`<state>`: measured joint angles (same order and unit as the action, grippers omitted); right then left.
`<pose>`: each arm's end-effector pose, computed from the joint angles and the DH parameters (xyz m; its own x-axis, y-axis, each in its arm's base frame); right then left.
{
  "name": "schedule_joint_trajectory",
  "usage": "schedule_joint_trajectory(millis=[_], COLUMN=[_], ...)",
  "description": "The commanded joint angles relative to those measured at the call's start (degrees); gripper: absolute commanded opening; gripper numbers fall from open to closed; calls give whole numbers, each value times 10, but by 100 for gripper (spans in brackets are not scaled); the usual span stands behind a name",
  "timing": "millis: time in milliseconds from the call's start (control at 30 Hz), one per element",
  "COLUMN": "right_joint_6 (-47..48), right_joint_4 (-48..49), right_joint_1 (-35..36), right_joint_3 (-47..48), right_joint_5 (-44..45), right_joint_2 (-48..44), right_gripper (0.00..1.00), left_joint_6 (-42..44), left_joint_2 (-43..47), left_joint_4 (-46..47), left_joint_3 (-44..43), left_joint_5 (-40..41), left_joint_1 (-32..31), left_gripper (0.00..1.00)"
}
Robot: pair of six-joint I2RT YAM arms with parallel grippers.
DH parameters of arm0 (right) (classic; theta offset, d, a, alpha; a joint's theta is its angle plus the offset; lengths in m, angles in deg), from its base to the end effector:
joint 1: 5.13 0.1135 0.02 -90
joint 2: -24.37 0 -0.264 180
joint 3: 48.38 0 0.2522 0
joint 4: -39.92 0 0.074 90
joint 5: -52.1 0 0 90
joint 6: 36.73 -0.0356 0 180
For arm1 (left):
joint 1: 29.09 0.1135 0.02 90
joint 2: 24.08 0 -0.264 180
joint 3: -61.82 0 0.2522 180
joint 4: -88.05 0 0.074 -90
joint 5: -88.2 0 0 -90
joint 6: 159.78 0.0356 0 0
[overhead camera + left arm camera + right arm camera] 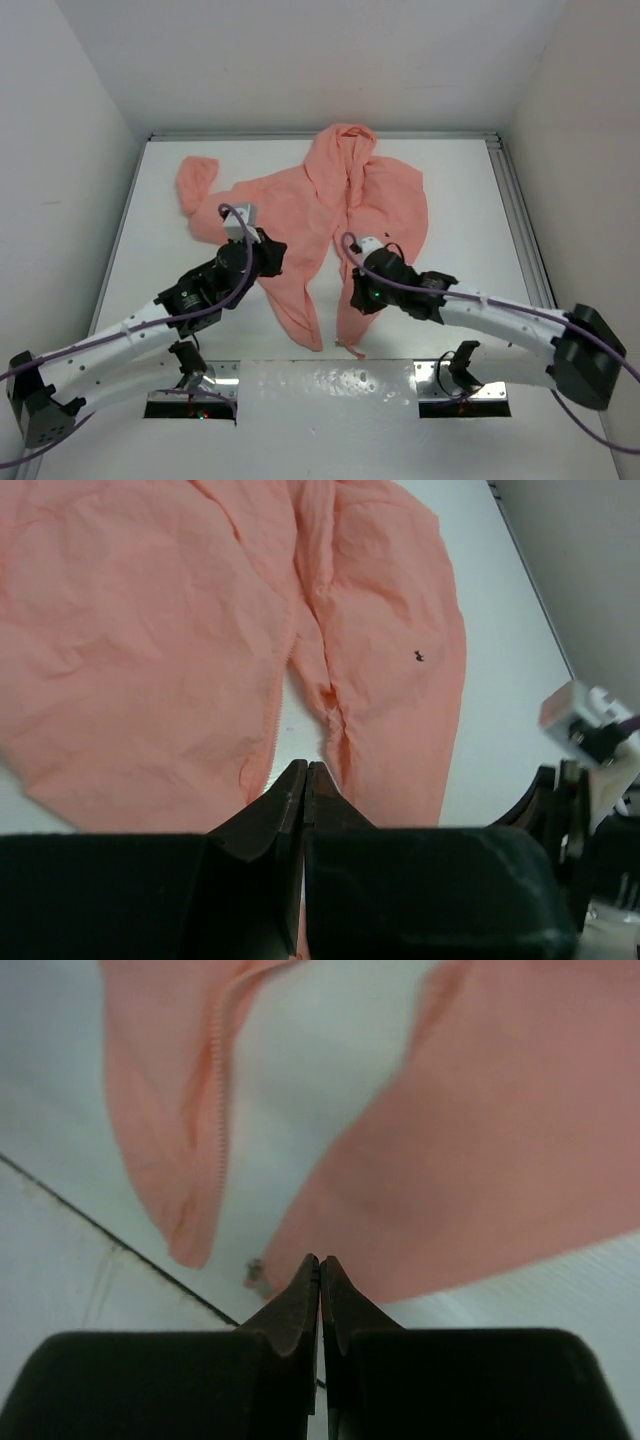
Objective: Zip up the jacket
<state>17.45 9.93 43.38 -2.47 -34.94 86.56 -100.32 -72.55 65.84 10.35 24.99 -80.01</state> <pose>0.1436 0.1596 0.1971 -0.8121 -0.0361 -0.5824 -0.3072 0.8749 0.3743 0.1365 -0.1426 0.2895 -0.3944 -0.2339 -0.8887 0.2603 0.8990 -0.3521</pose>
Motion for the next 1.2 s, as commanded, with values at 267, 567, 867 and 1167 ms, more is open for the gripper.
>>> schedule_joint_trajectory(millis=[267, 567, 867, 1167], right_joint_6=[3, -23, -28, -59], right_joint_4=[99, 126, 146, 208], right_joint_1=[136, 197, 207, 217], right_joint_3=[98, 115, 113, 60], right_joint_5=[36, 53, 81, 136], right_joint_2=[225, 304, 352, 341], right_gripper=[32, 48, 47, 5], left_joint_6=[-97, -101, -109, -129], left_joint_2=[62, 82, 122, 142], left_joint_4=[-114, -112, -155, -170], left_joint_3=[55, 79, 71, 98], left_joint_5=[48, 49, 78, 58], left_joint_1=[3, 3, 3, 3], left_gripper=[7, 11, 13, 16])
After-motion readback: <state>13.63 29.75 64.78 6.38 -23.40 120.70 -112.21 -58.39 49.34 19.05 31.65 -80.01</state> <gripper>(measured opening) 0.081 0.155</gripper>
